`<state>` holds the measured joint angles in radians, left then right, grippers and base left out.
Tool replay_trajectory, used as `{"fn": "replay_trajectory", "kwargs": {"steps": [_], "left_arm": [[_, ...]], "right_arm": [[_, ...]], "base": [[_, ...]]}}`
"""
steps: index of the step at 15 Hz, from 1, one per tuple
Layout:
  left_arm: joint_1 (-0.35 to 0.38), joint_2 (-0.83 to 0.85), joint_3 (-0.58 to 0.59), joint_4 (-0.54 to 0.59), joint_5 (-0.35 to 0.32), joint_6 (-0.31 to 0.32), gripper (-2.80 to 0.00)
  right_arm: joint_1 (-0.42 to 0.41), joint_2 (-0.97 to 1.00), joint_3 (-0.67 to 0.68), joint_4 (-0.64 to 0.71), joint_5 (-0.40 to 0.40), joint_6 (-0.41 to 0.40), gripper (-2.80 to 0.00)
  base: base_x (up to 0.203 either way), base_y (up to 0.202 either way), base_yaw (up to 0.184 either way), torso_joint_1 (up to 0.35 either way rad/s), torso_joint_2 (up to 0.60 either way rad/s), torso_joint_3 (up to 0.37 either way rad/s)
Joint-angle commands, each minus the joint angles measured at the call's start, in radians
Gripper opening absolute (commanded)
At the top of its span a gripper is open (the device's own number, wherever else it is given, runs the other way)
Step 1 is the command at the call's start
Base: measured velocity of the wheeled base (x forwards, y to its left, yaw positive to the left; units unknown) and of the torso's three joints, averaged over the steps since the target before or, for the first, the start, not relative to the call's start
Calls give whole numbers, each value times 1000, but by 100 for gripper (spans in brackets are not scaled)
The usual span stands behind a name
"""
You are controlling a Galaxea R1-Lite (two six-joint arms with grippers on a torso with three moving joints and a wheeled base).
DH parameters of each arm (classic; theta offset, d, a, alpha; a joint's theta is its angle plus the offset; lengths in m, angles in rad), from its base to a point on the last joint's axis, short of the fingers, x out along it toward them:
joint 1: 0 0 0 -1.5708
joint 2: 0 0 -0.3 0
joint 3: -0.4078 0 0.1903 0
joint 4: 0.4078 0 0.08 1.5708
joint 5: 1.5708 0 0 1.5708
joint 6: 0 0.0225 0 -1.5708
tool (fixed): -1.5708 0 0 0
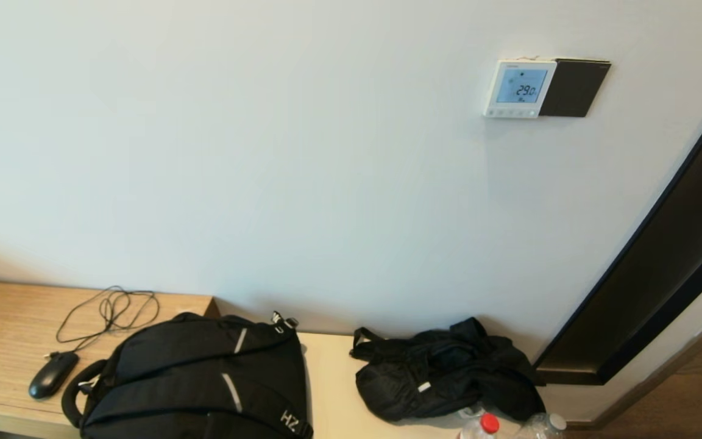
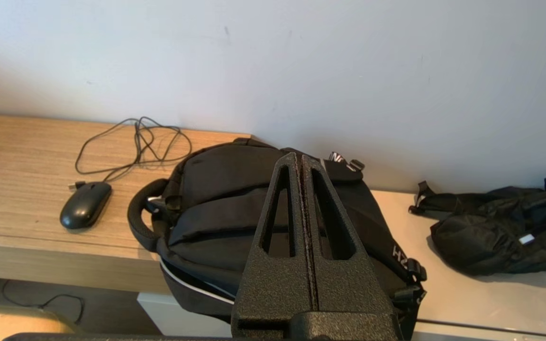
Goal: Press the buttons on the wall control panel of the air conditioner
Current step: Turn off the central air conditioner
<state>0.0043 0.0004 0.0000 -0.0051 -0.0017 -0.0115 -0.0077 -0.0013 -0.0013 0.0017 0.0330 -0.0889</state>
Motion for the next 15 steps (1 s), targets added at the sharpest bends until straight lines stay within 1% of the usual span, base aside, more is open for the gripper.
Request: {"fn": "replay_trajectory", "kwargs": {"steps": [1, 5, 7, 9, 12, 15], "left_arm": [[0, 0, 0, 0, 0, -1, -280], [0, 0, 0, 0, 0, -1, -280], [0, 0, 0, 0, 0, -1, -280], [0, 0, 0, 0, 0, -1, -280], [0, 0, 0, -1, 0, -1, -280], [0, 0, 0, -1, 0, -1, -280]], "right_arm": [[0, 0, -1, 0, -1, 1, -280], [-3, 13, -12, -20, 0, -2, -280], [-4, 87, -67, -65, -1, -3, -280], [-18, 235, -143, -155, -1, -2, -280], [-66, 504, -276, -345, 3, 1, -280], [-105, 804, -428, -527, 5, 53, -280]], "base": [[0, 0, 0, 0, 0, 0], [0, 0, 0, 0, 0, 0], [0, 0, 0, 0, 0, 0], [0, 0, 0, 0, 0, 0], [0, 0, 0, 0, 0, 0], [0, 0, 0, 0, 0, 0]]}}
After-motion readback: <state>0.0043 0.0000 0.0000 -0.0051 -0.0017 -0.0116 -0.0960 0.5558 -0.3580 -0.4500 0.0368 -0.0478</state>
